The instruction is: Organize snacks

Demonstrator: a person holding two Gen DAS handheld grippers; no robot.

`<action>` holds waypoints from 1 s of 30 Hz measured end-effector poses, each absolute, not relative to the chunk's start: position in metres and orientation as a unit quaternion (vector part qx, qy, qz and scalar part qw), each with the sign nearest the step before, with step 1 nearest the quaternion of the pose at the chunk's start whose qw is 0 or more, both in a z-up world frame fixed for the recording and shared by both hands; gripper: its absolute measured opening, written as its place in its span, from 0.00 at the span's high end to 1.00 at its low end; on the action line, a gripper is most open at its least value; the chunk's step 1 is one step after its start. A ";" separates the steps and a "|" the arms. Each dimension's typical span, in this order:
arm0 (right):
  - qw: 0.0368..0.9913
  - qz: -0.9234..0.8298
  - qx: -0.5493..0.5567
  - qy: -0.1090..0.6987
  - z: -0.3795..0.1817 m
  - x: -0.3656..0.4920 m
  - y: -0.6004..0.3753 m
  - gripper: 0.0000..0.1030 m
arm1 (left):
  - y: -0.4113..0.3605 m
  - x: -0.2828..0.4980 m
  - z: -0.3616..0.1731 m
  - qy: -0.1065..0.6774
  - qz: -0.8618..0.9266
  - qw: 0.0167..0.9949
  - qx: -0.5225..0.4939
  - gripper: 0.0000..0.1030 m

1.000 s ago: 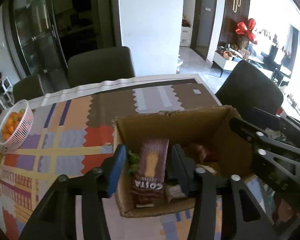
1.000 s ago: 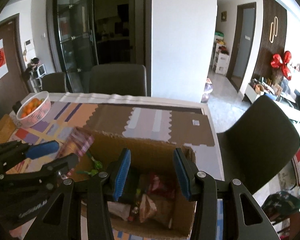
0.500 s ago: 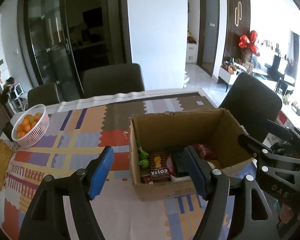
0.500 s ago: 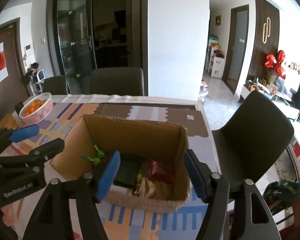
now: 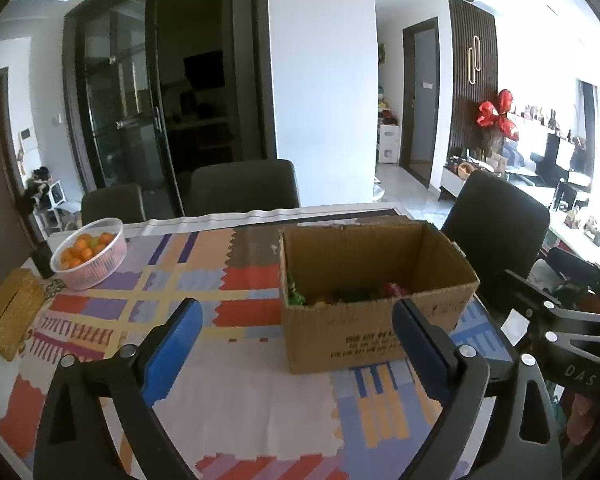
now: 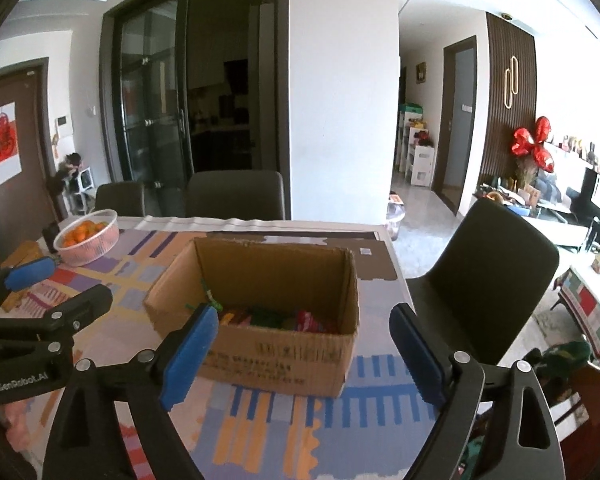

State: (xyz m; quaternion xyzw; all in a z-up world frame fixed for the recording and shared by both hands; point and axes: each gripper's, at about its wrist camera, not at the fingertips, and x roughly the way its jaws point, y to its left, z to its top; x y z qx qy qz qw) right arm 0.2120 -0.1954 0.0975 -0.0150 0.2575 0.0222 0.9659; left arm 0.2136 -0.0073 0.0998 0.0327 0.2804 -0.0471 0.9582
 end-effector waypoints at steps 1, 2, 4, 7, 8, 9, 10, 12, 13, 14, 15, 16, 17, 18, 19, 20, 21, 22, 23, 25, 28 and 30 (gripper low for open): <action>0.967 0.021 -0.013 0.255 0.097 0.205 -0.195 0.14 | -0.006 0.206 0.099 0.278 -0.046 0.959 0.032 0.05; 0.967 0.020 -0.011 0.253 0.096 0.200 -0.195 0.13 | -0.005 0.201 0.099 0.275 -0.047 0.960 0.032 0.04; 0.968 0.020 -0.009 0.251 0.093 0.188 -0.196 0.13 | -0.003 0.188 0.098 0.270 -0.044 0.961 0.031 0.03; 0.969 0.015 -0.012 0.248 0.090 0.172 -0.196 0.13 | 0.000 0.171 0.096 0.264 -0.039 0.963 0.028 0.02; 0.969 0.013 -0.014 0.246 0.089 0.164 -0.197 0.13 | 0.000 0.168 0.095 0.263 -0.039 0.964 0.028 0.01; 0.969 0.011 -0.017 0.245 0.088 0.160 -0.196 0.13 | 0.001 0.163 0.094 0.262 -0.039 0.964 0.029 0.01; 0.970 0.010 -0.019 0.243 0.087 0.155 -0.195 0.13 | 0.001 0.159 0.093 0.263 -0.039 0.964 0.029 0.01; 0.970 0.010 -0.022 0.241 0.086 0.144 -0.195 0.13 | 0.001 0.152 0.092 0.264 -0.040 0.963 0.029 0.01; 0.970 0.010 -0.022 0.240 0.086 0.140 -0.194 0.13 | 0.001 0.149 0.092 0.265 -0.040 0.963 0.027 0.00; 0.970 0.012 -0.021 0.240 0.086 0.137 -0.193 0.13 | 0.001 0.146 0.092 0.265 -0.042 0.963 0.025 0.00; 0.971 0.013 -0.019 0.240 0.086 0.134 -0.193 0.13 | 0.002 0.143 0.092 0.265 -0.043 0.963 0.022 0.00; 0.971 0.013 -0.018 0.239 0.085 0.131 -0.193 0.13 | 0.003 0.140 0.092 0.266 -0.044 0.963 0.018 0.00; 0.971 0.012 -0.017 0.238 0.085 0.127 -0.193 0.13 | 0.002 0.137 0.092 0.266 -0.044 0.963 0.016 0.00; 0.971 0.012 -0.017 0.238 0.084 0.124 -0.192 0.13 | 0.002 0.135 0.093 0.265 -0.045 0.963 0.016 0.00; 0.971 0.012 -0.017 0.237 0.084 0.122 -0.192 0.13 | 0.002 0.133 0.094 0.263 -0.044 0.964 0.015 0.00; 0.971 0.012 -0.016 0.237 0.084 0.119 -0.192 0.13 | 0.002 0.131 0.095 0.261 -0.044 0.964 0.016 0.00; 0.971 0.013 -0.015 0.237 0.084 0.117 -0.192 0.13 | 0.001 0.128 0.095 0.259 -0.044 0.965 0.018 0.00; 0.971 0.014 -0.014 0.237 0.084 0.115 -0.193 0.13 | 0.000 0.126 0.097 0.256 -0.045 0.965 0.019 0.00; 0.971 0.015 -0.012 0.237 0.084 0.113 -0.191 0.13 | 0.000 0.125 0.098 0.255 -0.047 0.966 0.021 0.00; 0.971 0.016 -0.008 0.237 0.084 0.108 -0.193 0.13 | -0.002 0.121 0.099 0.255 -0.052 0.965 0.025 0.00; 0.972 0.016 -0.001 0.235 0.085 0.103 -0.195 0.13 | -0.004 0.117 0.100 0.252 -0.048 0.966 0.032 0.00; 0.972 0.016 0.000 0.234 0.085 0.101 -0.195 0.13 | -0.005 0.115 0.100 0.251 -0.047 0.966 0.033 0.00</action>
